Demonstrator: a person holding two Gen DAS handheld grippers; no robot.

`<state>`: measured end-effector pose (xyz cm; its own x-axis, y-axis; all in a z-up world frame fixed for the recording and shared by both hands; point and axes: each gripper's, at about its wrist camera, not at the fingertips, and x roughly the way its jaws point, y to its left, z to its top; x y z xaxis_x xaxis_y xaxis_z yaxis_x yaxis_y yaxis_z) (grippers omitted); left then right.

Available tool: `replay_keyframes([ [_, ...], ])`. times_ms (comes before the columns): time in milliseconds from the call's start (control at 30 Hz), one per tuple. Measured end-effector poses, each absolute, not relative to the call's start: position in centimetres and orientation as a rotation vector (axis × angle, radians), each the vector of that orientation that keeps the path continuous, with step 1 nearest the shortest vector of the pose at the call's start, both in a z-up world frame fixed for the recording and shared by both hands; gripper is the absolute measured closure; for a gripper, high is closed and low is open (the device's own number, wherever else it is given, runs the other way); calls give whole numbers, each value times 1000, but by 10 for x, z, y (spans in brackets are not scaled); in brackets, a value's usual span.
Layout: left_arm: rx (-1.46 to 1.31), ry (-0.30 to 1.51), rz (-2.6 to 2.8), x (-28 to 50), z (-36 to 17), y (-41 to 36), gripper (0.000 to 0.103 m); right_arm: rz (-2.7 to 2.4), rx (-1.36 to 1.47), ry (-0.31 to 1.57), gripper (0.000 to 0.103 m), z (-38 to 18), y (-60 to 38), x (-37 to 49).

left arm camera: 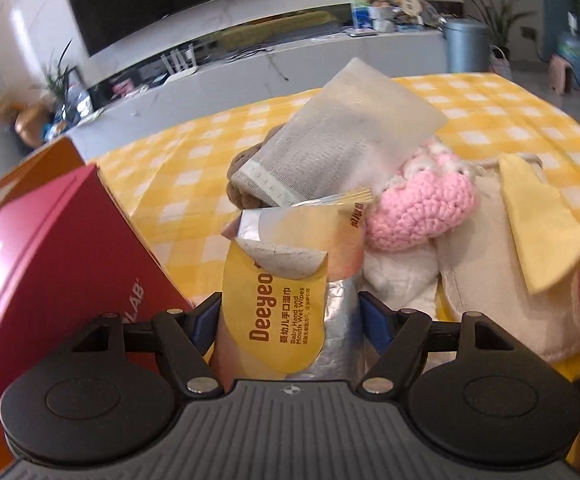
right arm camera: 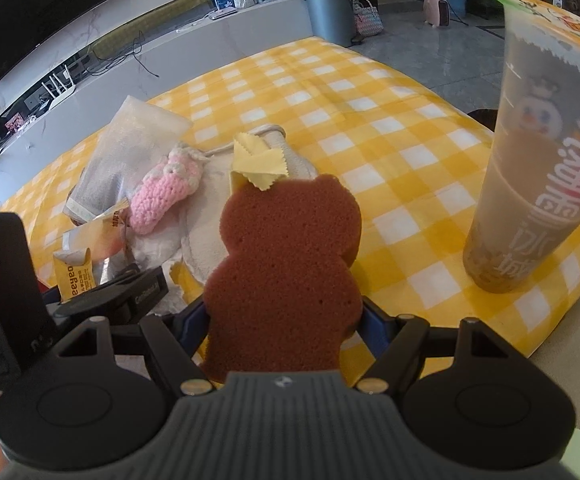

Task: Organize soft objects
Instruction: 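Grasp the brown bear sponge with the right tool while the left tool grasps the Deeyeo wipes pack, then release the bear sponge into the white box with the right tool while the left holds the wipes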

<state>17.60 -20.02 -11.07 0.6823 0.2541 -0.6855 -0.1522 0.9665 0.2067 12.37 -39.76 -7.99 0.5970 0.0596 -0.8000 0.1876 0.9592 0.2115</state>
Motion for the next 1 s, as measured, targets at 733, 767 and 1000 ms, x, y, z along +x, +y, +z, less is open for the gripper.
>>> replay_keyframes([
  [733,-214,640,-183,98,-50,-138,44,176,666,469,30,-26,-436,86],
  [767,-233,638,-187,96,-47,-133,44,137,643,494,30,-26,-435,88],
  [1000,-256,606,-207,90,-31,-126,44,-47,466,639,30,-38,-421,105],
])
